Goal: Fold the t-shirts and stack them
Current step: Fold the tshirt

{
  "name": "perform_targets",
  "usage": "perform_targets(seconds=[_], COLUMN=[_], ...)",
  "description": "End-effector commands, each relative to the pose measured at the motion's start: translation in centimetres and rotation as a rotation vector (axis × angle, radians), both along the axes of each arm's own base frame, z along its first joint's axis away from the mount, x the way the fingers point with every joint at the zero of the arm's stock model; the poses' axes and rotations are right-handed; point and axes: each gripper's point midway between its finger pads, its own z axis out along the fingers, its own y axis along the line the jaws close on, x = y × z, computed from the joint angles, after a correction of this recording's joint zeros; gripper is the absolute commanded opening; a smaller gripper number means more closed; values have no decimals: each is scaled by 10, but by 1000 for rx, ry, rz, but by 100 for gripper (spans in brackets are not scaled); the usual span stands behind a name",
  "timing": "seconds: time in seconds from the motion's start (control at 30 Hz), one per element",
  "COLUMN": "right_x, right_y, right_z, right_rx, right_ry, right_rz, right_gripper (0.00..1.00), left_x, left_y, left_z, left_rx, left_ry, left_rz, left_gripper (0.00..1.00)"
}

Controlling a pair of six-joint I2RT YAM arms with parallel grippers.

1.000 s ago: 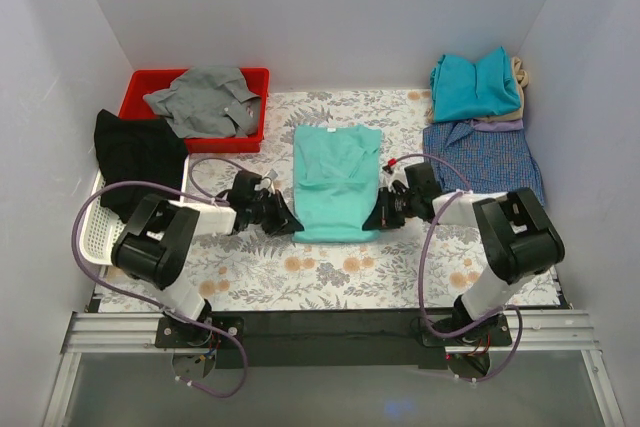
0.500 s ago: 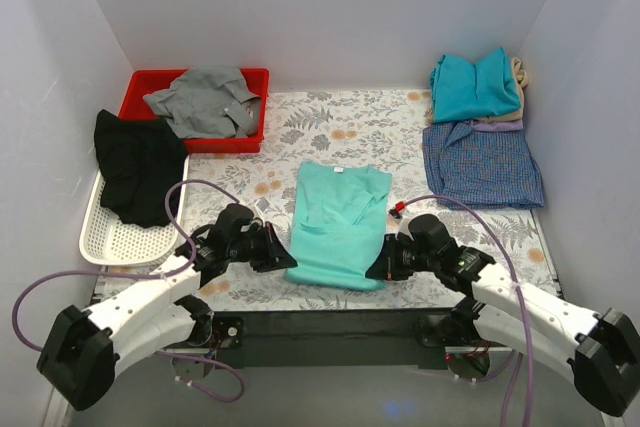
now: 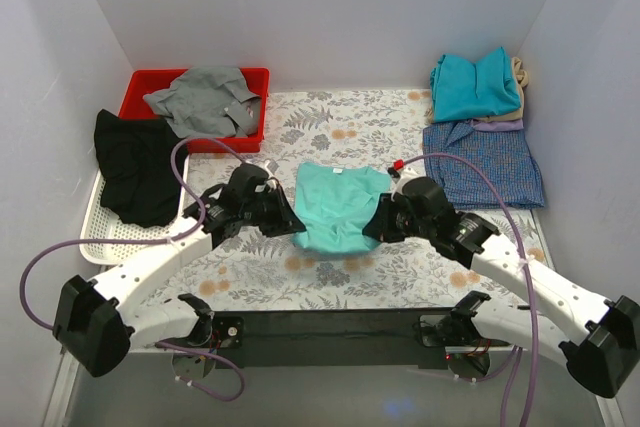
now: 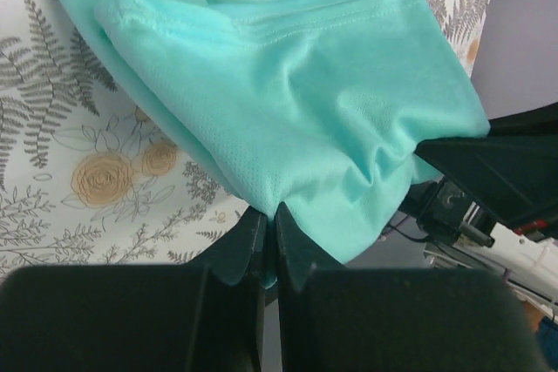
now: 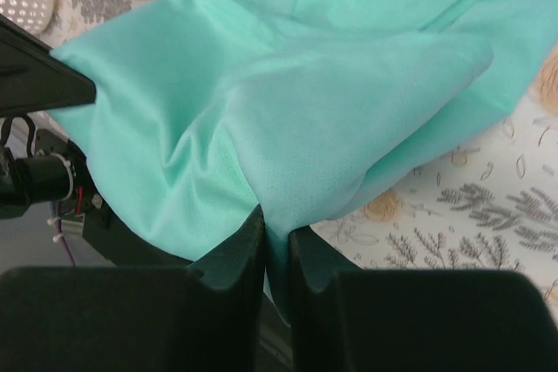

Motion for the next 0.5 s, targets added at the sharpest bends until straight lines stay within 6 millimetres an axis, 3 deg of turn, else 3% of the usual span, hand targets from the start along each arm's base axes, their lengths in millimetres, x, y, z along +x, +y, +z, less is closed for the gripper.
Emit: perform_targets(seconds=[0.0,0.27,0.33,0.47], right_x=[26,56,55,48], right_y=[-1,-11,-12,-14], right_z=[16,-2,-8,-22], right_rx=[-74,-142,-134,-110], right_ry=[-65,-17,16,96], right_rz=[-29,-80,-56,-34], right_gripper=[19,14,6,1], left_x=[21,51,58,62], left_y=[1,-1,1,8], left_z=[14,5,1,-11], left_rx=[69,184,213,260], left_ry=[-48,-52,-39,-4], left_rz=[17,40,45,51], left_gripper=[0,0,0,0])
